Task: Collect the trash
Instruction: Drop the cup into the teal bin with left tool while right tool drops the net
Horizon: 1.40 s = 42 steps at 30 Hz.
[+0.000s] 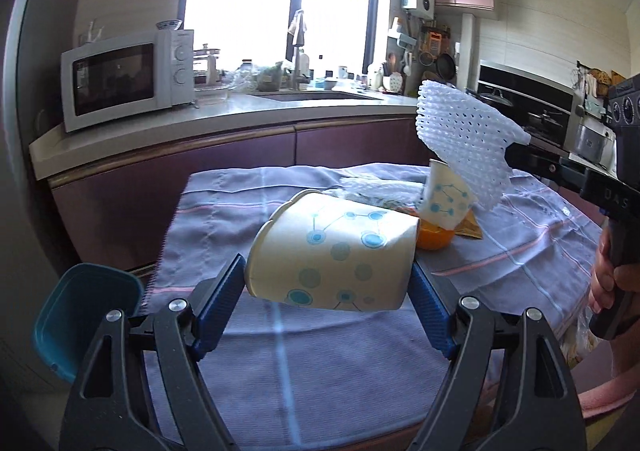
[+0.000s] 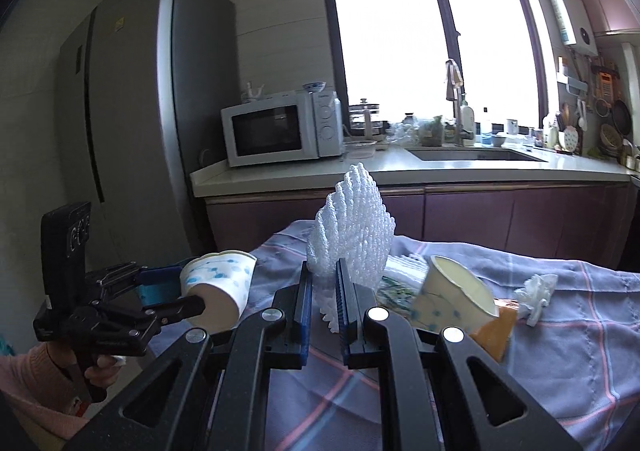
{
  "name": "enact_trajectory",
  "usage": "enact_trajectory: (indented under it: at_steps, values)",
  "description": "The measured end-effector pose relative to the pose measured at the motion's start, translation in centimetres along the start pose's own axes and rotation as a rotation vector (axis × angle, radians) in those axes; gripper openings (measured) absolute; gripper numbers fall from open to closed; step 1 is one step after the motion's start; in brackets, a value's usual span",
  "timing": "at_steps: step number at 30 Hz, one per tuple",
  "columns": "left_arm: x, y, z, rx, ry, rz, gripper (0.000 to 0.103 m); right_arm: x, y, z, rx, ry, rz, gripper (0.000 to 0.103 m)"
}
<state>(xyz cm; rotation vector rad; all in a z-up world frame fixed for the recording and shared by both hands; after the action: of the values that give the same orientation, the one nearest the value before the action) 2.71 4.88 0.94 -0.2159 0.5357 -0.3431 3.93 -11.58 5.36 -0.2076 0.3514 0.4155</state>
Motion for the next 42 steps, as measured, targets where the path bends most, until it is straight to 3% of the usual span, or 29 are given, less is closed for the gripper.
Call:
enact_trajectory:
  at_steps: [11,19,29,42]
  values:
    - [-3.8,13.6,2.5,-0.113,-0.067,0.273,0.079,10.3,10.5,3.8,-0.15,0.053,0.331,0.01]
    - [-3.3,23.1,2.7,-0.193,-0.049,0.422,0.079,17.6,16.0,5.5,-0.211,0.121,0.462,0.01]
    - [1.6,31.1,2.4,-0.271,0.023,0.509,0.079,25.4,20.7,5.8,-0.232,0.245,0.558,0.01]
    - [8.0,36.9,1.3,-0.335,0.119,0.554,0.079,32.9,23.5,4.3,-0.162,0.455,0.619,0.014]
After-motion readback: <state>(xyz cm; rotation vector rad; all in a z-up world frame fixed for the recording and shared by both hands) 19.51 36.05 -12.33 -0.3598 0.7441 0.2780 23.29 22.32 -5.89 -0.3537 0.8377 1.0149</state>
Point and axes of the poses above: each gripper's, at about its wrist camera, not at the fingertips, and x roughly the way its jaws point, y to its left, z to its top, the point moved 2 cm from there along x, roughly the way its jaws point, and after that the axes turned 14 degrees about -x, right-handed, at the moved point
